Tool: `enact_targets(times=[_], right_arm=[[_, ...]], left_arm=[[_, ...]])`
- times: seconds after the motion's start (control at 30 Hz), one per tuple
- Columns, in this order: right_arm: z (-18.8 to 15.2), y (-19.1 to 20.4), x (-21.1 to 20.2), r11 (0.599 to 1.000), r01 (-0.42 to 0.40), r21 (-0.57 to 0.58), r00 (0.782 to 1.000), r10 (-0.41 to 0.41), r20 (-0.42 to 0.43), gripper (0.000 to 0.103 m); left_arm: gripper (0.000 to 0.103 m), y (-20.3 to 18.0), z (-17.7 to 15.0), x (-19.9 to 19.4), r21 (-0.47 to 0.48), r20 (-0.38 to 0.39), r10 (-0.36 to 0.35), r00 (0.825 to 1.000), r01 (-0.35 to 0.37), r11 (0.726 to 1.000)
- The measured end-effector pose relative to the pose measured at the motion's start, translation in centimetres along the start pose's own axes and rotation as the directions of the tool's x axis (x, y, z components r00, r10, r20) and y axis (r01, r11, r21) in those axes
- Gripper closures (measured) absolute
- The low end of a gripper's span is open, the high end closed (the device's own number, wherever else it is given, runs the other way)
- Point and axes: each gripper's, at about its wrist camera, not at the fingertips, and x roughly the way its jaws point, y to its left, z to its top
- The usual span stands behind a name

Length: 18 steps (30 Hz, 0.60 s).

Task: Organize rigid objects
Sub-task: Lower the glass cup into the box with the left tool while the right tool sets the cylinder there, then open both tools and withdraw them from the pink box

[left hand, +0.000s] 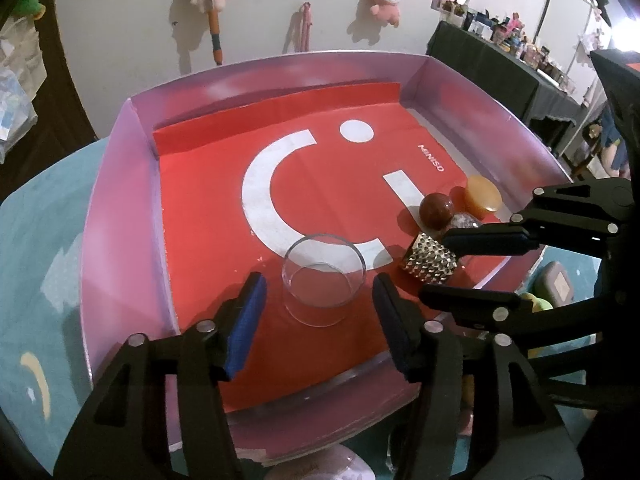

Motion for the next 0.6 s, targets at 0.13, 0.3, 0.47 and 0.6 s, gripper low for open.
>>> enact_targets(times=[0.13, 0.3, 0.47, 0.6], right_arm=[[0.0, -0.2, -0.6, 1.000, 0.012, 0.005, 1.000, -0.012, 0.012, 0.061], [-0.1, -0.7, -2.2, 0.999, 0.023, 0.022, 0.999, -0.023, 0.039, 0.058], [-0.5, -1.0, -5.0, 0.998, 0.038, 0.044, 0.995, -0.042, 0.088, 0.051], [-1.3, -1.0, -7.9, 0.997, 0.050, 0.058, 0.988, -0.058, 0.142, 0.047]], left_arm=[[0.043, -0.2, 0.0, -0.6, 0.000, 0.022, 0.003, 1.000, -0.003, 1.000], [0.039, -0.6, 0.0, -2.0, 0.004, 0.057, 0.018, 0.998, -0.018, 1.000], [0.029, -0.6, -0.3, -4.5, -0.024, 0.123, 0.051, 0.991, -0.048, 0.999], [0.027, -0.6, -1.1, -7.5, -0.071, 0.204, 0.079, 0.976, -0.065, 0.995]])
